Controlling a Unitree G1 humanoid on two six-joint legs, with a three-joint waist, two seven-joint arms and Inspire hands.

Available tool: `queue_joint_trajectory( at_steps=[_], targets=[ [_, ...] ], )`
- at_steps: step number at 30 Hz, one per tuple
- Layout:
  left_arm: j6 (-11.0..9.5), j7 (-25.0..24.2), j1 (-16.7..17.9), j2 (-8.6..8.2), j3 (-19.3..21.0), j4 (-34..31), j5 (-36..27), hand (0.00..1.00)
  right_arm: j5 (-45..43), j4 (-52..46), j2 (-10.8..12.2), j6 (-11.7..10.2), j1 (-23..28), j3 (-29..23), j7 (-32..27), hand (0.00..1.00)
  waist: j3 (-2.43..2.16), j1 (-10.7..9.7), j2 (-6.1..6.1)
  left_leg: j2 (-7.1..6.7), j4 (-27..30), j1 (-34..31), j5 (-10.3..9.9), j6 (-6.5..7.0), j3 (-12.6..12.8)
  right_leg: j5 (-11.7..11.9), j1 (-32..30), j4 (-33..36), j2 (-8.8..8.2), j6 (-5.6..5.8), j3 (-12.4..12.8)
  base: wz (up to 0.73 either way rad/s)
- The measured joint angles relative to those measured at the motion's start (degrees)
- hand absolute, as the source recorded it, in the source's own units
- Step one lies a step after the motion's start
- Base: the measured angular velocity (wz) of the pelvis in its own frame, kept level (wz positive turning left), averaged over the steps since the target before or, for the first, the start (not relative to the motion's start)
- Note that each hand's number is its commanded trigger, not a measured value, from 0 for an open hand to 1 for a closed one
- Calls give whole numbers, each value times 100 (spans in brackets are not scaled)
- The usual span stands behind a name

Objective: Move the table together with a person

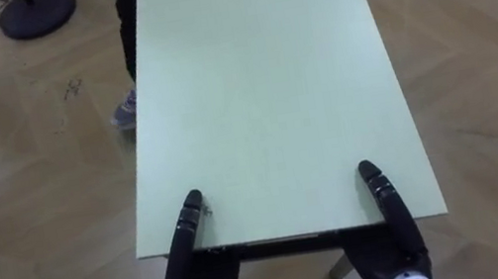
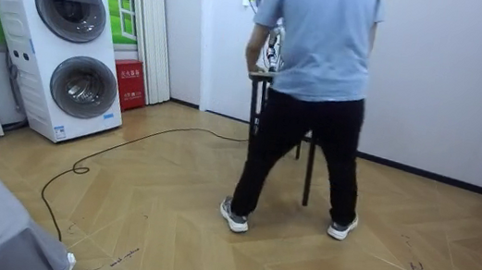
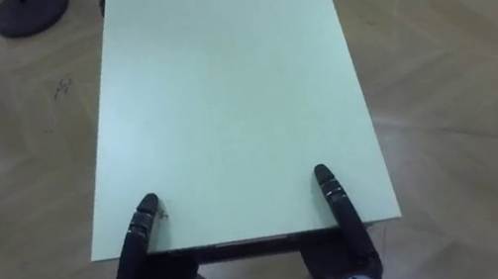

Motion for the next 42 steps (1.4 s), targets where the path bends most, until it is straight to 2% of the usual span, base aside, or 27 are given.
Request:
queue_joint_trajectory(
  at_steps=[3,5,7,12,17,23,24,25,26,27,28,29,32,34,37,40,42],
  targets=[
    [2,2,4,5,-8,0,-6,100,-24,3,-34,8,-28,8,-1,100,0,281,-2,42,-21,1,4,-3,-29,69,241,-464,101,110,16,14],
    [3,1,19,2,-10,-6,-6,100,-37,5,-56,21,-47,5,-2,100,0,407,-4,44,-82,20,32,-27,-71,95,349,-663,140,144,20,14],
    [-9,-3,25,-1,23,-10,-5,100,-36,6,-30,66,-64,4,-3,100,-2,551,-6,66,-179,76,80,-85,-126,140,524,-916,235,121,24,21],
    [-14,-3,135,-16,73,-79,-6,100,-75,18,4,156,-93,9,-3,100,-3,565,-14,126,-489,200,292,-201,-160,175,795,-1271,346,78,144,37],
    [-40,-3,206,-78,130,-127,-6,100,-146,19,-4,193,-149,16,-3,100,-5,763,-17,253,-506,89,352,-300,-164,190,841,-1357,472,52,119,28],
    [-41,-54,265,-113,176,-146,-26,100,-261,22,-11,248,-192,10,6,100,-10,758,-19,288,-436,-189,485,-345,-164,157,909,-1341,485,-4,-147,56],
    [-40,-54,258,-103,174,-172,-17,100,-259,23,-7,245,-192,6,26,100,-13,689,-14,290,-361,-307,515,-345,-164,146,929,-1340,485,-21,-326,99],
    [-40,-53,234,-74,178,-176,-16,100,-259,23,0,248,-193,-5,30,100,-16,558,-7,295,-293,-421,552,-334,-104,121,980,-1340,480,-62,-529,109],
    [-41,-52,221,-62,179,-176,-17,100,-260,23,3,246,-189,-5,30,100,-18,486,-5,313,-277,-457,578,-321,6,107,1021,-1339,473,-86,-627,115],
    [-42,-44,203,-57,187,-177,-17,100,-259,23,21,240,-183,-4,29,100,-19,371,-4,363,-271,-512,645,-287,279,88,1077,-1333,468,-112,-735,106],
    [-39,-34,192,-56,186,-177,-16,100,-257,23,49,236,-175,-19,29,100,-19,297,-3,386,-274,-560,699,-259,439,63,1095,-1330,468,-136,-798,94],
    [-38,-32,191,-52,183,-177,-17,100,-256,23,41,237,-178,-20,29,100,-19,279,-3,385,-278,-576,722,-252,466,52,1094,-1332,468,-138,-805,66],
    [-47,-8,192,-76,181,-176,-35,100,-286,23,5,257,-236,-14,18,100,-19,369,-2,374,-309,-612,800,-259,469,1,1112,-1334,469,-130,-822,27],
    [-57,27,209,-117,167,-176,-35,100,-325,22,-49,252,-230,-24,6,100,-19,399,-1,361,-361,-615,895,-257,472,-9,1231,-1353,467,-132,-1016,39],
    [-82,123,209,-121,120,-180,-42,100,-325,14,-68,248,-237,-23,-80,100,-20,438,1,339,-411,-615,1006,-244,472,-40,1283,-1358,469,-132,-1107,47],
    [-246,171,209,-116,29,-188,-141,100,-358,14,-68,248,-303,-9,-173,100,-21,585,3,289,-477,-617,1091,-236,470,-94,1279,-1382,430,-109,-1146,13],
    [-331,190,218,-154,-38,-188,-176,100,-361,15,-74,249,-340,-3,-181,100,-33,652,38,224,-492,-666,1164,-196,447,-159,1290,-1376,370,-96,-1294,30]
  ],
)
